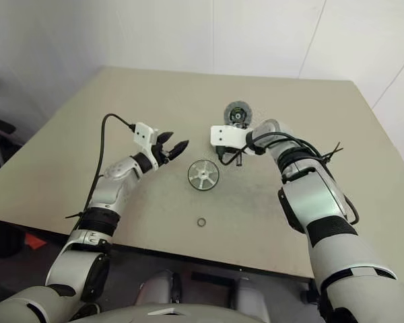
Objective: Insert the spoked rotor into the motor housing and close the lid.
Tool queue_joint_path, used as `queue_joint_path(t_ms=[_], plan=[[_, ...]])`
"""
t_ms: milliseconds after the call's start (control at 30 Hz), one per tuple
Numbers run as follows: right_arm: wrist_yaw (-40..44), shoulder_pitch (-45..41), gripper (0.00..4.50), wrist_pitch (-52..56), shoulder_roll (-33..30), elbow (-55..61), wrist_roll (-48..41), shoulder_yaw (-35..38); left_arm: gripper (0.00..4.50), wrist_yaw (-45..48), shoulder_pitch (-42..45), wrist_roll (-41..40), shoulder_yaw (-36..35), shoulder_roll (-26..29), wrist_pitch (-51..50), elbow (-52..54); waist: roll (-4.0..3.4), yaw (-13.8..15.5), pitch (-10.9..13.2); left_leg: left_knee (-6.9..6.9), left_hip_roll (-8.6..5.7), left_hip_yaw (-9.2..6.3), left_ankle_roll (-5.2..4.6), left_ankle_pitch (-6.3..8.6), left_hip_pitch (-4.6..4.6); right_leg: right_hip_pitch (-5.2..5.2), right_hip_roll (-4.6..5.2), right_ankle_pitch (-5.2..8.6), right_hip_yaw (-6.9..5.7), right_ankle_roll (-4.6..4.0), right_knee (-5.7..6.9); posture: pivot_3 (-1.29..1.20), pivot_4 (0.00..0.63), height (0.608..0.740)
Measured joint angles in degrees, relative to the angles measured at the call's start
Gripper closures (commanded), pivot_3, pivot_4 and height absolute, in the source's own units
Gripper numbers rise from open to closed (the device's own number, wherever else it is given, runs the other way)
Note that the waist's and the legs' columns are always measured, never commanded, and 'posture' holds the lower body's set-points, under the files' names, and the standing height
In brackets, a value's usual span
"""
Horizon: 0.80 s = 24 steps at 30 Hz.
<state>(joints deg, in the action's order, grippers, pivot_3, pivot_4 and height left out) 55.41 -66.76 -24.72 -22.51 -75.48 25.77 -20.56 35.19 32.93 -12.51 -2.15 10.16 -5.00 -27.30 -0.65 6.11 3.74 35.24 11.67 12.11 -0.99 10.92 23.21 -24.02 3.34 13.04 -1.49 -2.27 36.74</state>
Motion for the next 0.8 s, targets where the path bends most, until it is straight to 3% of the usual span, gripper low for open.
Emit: queue_joint_path(t_ms=[433, 800], plan=[[5.9, 4.7, 4.37, -2.4, -8.6, 3.6, -2.9, 1.3, 0.81, -0.3, 0.0, 0.0, 0.2, -0.5, 0.1, -0.7, 0.03, 0.8, 0.0, 0.11, 0.00, -0.09, -0.04, -0.04, -0.04, 0.10, -0.01, 0.00, -0.04, 0.00, 0.03, 0.00, 0.000, 0.740], [5.4, 5.2, 4.37, -2.0, -7.9, 4.3, -3.4, 1.5, 0.81, 0.3, 0.5, 0.1, 0.4, -0.8, 0.3, -1.6, 0.03, 0.8, 0.0, 0.11, 0.01, -0.09, -0.05, -0.04, -0.01, 0.04, -0.02, 0.00, -0.04, 0.00, 0.03, 0.00, 0.000, 0.740]])
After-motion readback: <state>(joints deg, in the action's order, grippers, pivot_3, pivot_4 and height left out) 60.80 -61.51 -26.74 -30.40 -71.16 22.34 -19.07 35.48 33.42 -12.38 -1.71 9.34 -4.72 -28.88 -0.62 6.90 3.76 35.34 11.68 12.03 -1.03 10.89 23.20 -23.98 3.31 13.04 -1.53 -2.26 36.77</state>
